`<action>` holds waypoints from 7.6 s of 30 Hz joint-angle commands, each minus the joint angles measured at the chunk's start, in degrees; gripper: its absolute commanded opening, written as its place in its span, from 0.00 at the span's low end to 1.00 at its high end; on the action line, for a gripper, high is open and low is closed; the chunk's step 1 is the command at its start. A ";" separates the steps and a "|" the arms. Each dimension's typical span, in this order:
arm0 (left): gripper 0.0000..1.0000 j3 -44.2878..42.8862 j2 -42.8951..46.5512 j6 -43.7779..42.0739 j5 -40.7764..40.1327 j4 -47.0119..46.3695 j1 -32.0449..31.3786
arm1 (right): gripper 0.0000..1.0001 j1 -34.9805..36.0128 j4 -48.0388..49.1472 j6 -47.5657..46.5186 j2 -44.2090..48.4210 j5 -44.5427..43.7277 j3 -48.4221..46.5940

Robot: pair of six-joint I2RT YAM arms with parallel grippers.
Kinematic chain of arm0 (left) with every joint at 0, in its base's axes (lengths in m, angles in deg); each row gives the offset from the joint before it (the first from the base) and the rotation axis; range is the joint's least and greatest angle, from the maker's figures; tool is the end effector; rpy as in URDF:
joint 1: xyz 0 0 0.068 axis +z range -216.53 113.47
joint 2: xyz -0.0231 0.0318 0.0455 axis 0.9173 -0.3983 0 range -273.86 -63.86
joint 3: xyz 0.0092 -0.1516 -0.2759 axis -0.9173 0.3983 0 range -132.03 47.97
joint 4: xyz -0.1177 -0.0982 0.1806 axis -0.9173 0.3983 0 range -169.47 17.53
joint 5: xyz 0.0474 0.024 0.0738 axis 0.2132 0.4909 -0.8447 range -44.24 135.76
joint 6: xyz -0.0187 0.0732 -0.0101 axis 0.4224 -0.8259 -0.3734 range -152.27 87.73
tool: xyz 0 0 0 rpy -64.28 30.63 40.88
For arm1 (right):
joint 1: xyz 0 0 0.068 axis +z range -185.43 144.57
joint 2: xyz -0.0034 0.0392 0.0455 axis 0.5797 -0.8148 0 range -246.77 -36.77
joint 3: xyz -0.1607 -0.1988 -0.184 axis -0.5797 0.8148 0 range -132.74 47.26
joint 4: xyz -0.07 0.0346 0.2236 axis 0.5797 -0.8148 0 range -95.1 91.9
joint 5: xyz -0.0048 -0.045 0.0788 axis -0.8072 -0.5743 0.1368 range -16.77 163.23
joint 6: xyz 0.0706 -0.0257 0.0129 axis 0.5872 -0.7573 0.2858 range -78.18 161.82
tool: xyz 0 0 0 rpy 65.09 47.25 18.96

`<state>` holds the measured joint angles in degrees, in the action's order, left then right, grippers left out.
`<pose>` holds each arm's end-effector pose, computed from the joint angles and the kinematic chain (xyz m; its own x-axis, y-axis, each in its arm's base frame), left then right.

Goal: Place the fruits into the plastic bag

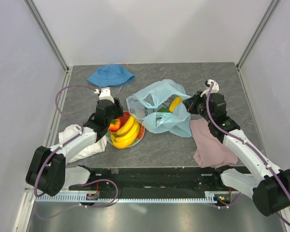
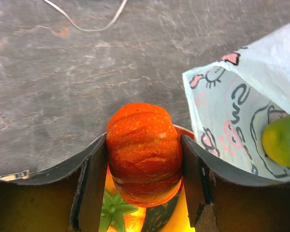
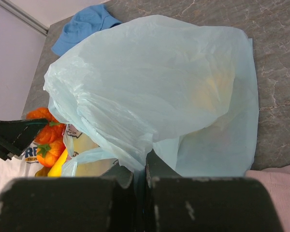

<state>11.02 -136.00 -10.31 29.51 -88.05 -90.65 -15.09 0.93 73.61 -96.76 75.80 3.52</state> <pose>0.2452 -0.0899 0.2681 -0.4404 -0.1962 -0.8761 -0.0008 0.9759 -0.2181 0.2101 0.0809 0.3352 -0.4398 0.3983 -0.8049 -0.1832 0.8377 0.5146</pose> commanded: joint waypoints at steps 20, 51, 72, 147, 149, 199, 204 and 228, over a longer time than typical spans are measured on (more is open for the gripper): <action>0.53 6.36 10.09 -4.90 12.54 -17.07 -0.22 | 0.00 -0.12 1.15 0.38 1.71 -0.11 0.07; 0.52 -16.03 -9.50 -11.31 35.60 -22.82 -17.98 | 0.00 -0.12 1.15 0.82 2.15 0.33 0.77; 0.50 -27.47 -26.64 -14.22 29.35 -10.84 -19.56 | 0.00 -0.21 -1.40 0.38 2.24 -0.63 0.59; 0.98 -12.98 -11.89 -10.18 28.56 -16.20 -19.47 | 0.00 -0.12 -1.05 0.29 1.36 -0.72 0.94; 0.98 -11.84 -9.53 -8.35 28.20 -17.17 -18.86 | 0.00 -0.12 -1.22 0.29 1.54 -0.72 1.03; 0.99 -0.32 10.26 15.92 -16.45 23.52 -6.29 | 0.00 -0.21 -1.58 -0.24 2.95 -1.69 1.91; 0.99 1.79 9.04 16.89 -14.78 21.06 -5.24 | 0.00 -0.12 -1.58 -0.50 3.03 -1.87 1.91; 0.99 4.69 1.65 17.60 -8.54 14.12 -3.48 | 0.00 -0.12 -2.10 -0.77 2.86 -2.13 1.47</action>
<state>15.26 -133.38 4.97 20.92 -70.37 -94.61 -15.09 -2.02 73.52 -94.66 74.62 5.27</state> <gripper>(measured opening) 0.991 0.007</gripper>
